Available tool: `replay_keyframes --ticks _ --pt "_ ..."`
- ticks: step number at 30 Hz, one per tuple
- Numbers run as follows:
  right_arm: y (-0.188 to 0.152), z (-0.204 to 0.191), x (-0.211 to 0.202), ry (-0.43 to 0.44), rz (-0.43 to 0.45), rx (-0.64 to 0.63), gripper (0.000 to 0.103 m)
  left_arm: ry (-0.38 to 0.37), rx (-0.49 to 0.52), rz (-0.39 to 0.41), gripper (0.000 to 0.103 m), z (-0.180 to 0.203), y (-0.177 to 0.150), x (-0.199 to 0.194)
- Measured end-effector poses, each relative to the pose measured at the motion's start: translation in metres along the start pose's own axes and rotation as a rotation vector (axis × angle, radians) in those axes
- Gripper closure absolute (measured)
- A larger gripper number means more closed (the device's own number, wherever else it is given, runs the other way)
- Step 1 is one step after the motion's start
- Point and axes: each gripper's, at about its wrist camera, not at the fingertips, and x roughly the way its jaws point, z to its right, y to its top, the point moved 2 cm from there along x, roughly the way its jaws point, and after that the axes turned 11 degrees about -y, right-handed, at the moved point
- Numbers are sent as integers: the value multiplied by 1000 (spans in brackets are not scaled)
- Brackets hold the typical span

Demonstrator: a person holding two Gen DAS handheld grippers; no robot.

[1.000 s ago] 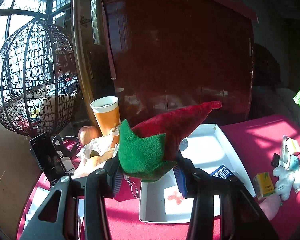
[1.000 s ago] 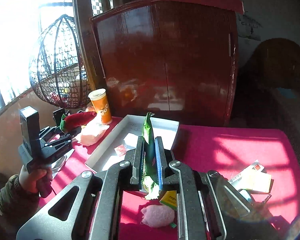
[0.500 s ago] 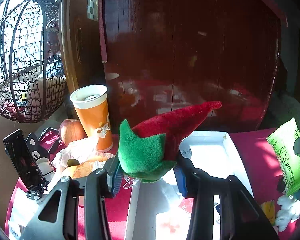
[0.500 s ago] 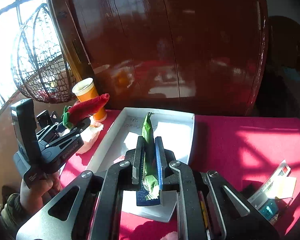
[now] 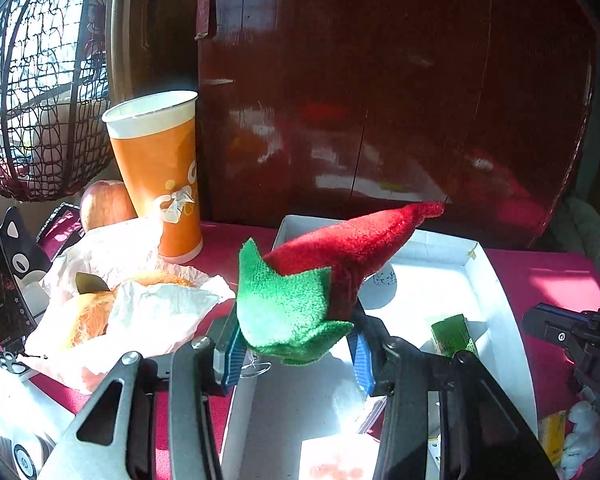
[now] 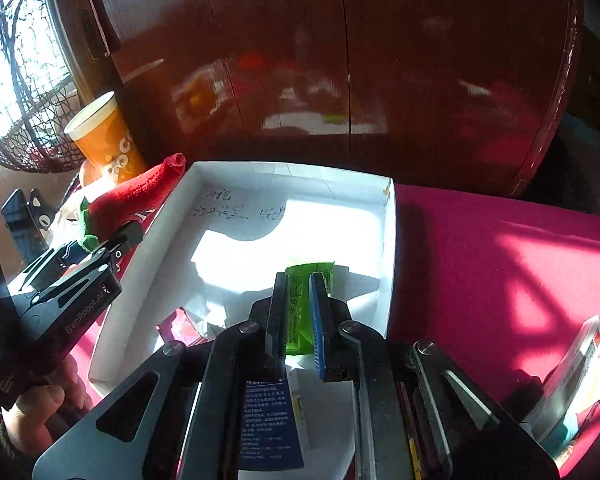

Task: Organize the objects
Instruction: 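Carry the pepper plush and green packet into the white tray and release, then move both grippers back to the toys on the table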

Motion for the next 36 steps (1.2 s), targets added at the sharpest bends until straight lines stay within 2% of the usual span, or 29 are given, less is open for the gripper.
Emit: replay_keyframes --ticks 3,5,6,7,8,9,10,11,14,17,20,24,27,31,33,36 --pt "0 -3 7 6 -3 7 93 -11 -16 -3 57 -2 -1 5" --pt "-1 -1 6 3 16 13 93 -56 -49 -5 52 -5 -2 9" --pt "-1 0 3 -6 29 13 91 -77 -65 -9 46 -6 -3 11" --pt "-2 3 1 -8 35 16 84 -85 -76 -13 26 -7 -4 12" --pt "-3 7 0 -3 37 27 63 -81 -82 -11 10 -7 -5 13" --pt "-4 12 -2 3 36 47 49 -78 -83 3 0 -6 -6 12" --pt "-5 18 -4 10 38 72 25 -68 -80 18 0 -5 -7 11" --pt "-7 24 -8 16 44 97 21 -57 -77 17 0 -4 -8 10" --pt "-14 40 -21 35 57 147 21 -56 -79 8 0 2 -11 5" --pt "-26 60 -49 73 107 186 21 -66 -59 31 0 14 -14 -13" --pt "-46 85 -87 96 187 203 21 -128 2 86 0 37 -22 -44" --pt "-83 135 -136 71 284 266 21 -278 102 118 0 80 -47 -81" --pt "-115 180 -160 16 319 335 21 -404 181 75 0 115 -76 -96" --pt "-158 229 -171 -69 305 418 21 -504 311 -63 0 159 -124 -94" --pt "-173 237 -165 -83 269 391 21 -526 367 -116 0 175 -145 -89" --pt "-186 234 -147 -63 211 334 21 -505 432 -167 0 191 -165 -79"
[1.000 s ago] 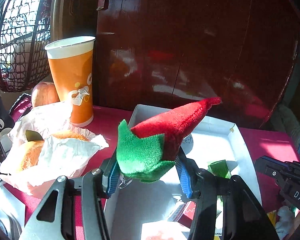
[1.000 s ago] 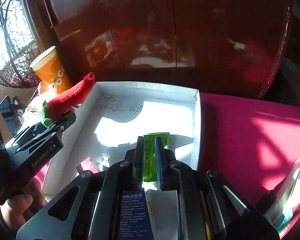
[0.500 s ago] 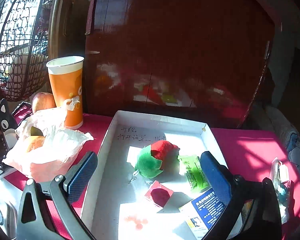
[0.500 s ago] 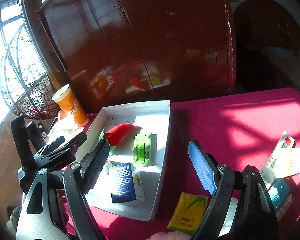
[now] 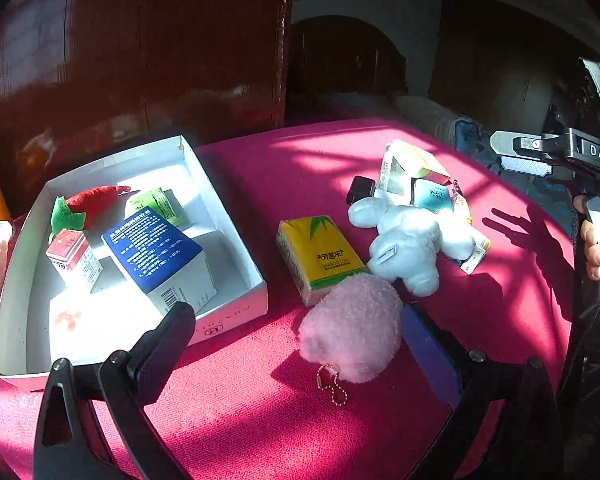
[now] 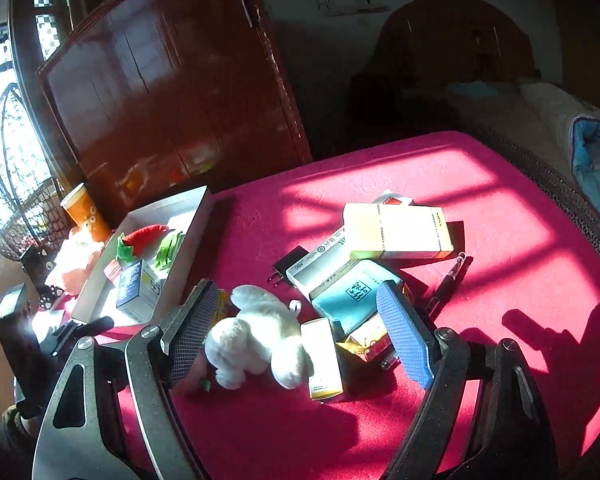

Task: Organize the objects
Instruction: 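Move both grippers back to the toys on the table, then grasp the pink pompom with the left gripper while the right gripper grasps the white bunny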

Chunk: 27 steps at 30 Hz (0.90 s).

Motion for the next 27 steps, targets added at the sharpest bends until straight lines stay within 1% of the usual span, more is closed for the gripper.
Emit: replay_keyframes --ticks 2,5,8,11,12,14,15,16,17,18,20,23,27 --pt "-9 -12 14 39 -44 -55 21 -5 12 -24 0 6 -2 8" --pt "-19 -42 37 44 -72 -163 21 -9 22 -44 0 10 -3 16" --pt "-31 -67 64 22 -102 -268 21 -29 26 -69 0 14 -5 26" --pt "-40 -82 85 2 -131 -333 20 -19 51 -92 0 21 -5 38" --pt "-43 -86 90 -24 -126 -370 19 -19 59 -98 1 23 -5 41" --pt "-50 -91 96 -72 -115 -446 19 -20 61 -111 6 24 -6 47" --pt "-53 -91 97 -90 -115 -466 19 -20 55 -120 14 24 -7 50" --pt "-56 -89 98 -99 -113 -475 19 -23 48 -132 29 23 -9 53" --pt "-58 -87 97 -100 -107 -476 20 -36 40 -148 37 22 -12 56" --pt "-59 -84 95 -97 -99 -468 22 -30 40 -146 43 23 -14 57" --pt "-58 -80 91 -90 -91 -444 29 -5 52 -139 46 25 -15 56" --pt "-54 -76 83 -74 -81 -388 34 32 58 -128 48 27 -16 52" --pt "-51 -72 69 -62 -54 -326 36 78 51 -89 49 28 -16 40"
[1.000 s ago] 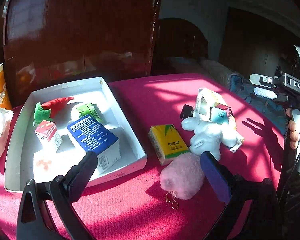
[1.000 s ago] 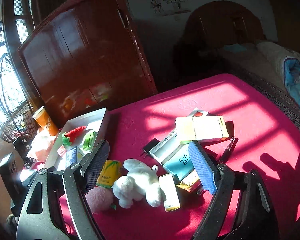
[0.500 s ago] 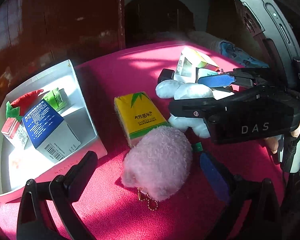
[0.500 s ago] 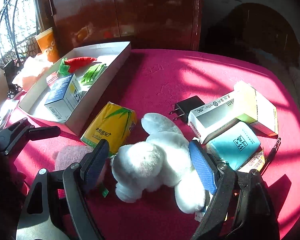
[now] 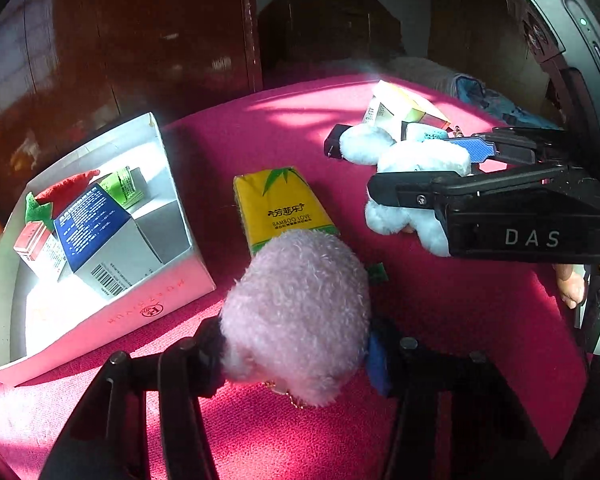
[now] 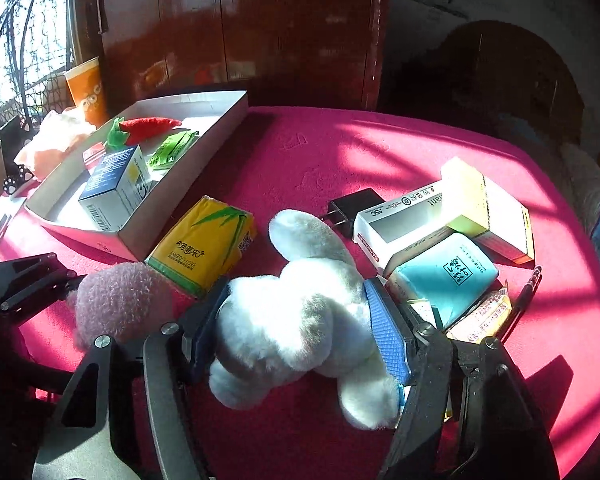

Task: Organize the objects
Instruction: 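Grasp the pink pompom with the left gripper while the right gripper grasps the white bunny, then carry the pink pompom and white bunny into the white tray and release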

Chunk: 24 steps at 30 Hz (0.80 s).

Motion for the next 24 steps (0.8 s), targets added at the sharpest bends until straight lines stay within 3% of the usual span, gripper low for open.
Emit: replay_keyframes --ticks 14,24 --pt "18 17 -64 27 133 124 36 25 -18 154 49 5 9 -46" --pt "25 10 -78 52 155 139 36 52 -52 248 49 -10 10 -77"
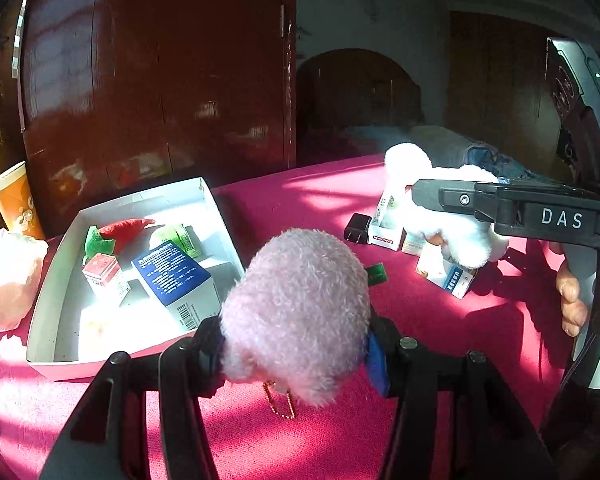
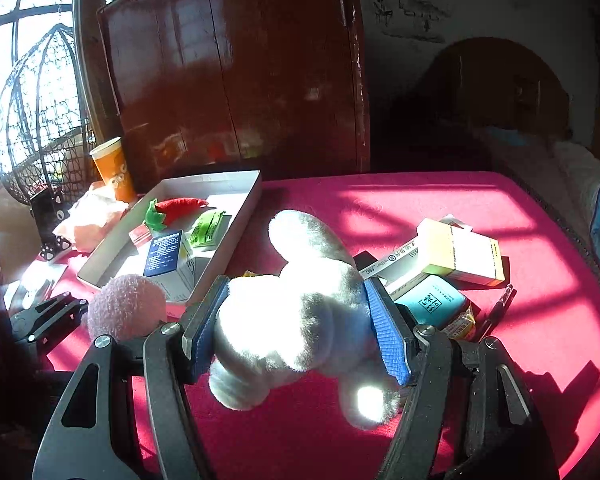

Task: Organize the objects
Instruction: 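Carry the pink pompom and white bunny into the white tray and release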

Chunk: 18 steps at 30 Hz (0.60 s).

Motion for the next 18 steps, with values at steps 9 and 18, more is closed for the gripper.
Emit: replay_keyframes --ticks 9,18 --pt "5 -6 -5 10 0 8 35 31 -57 69 49 -17 4 -20" --pt "12 -19 -9 22 11 -1 35 55 -121 112 48 -40 4 -38"
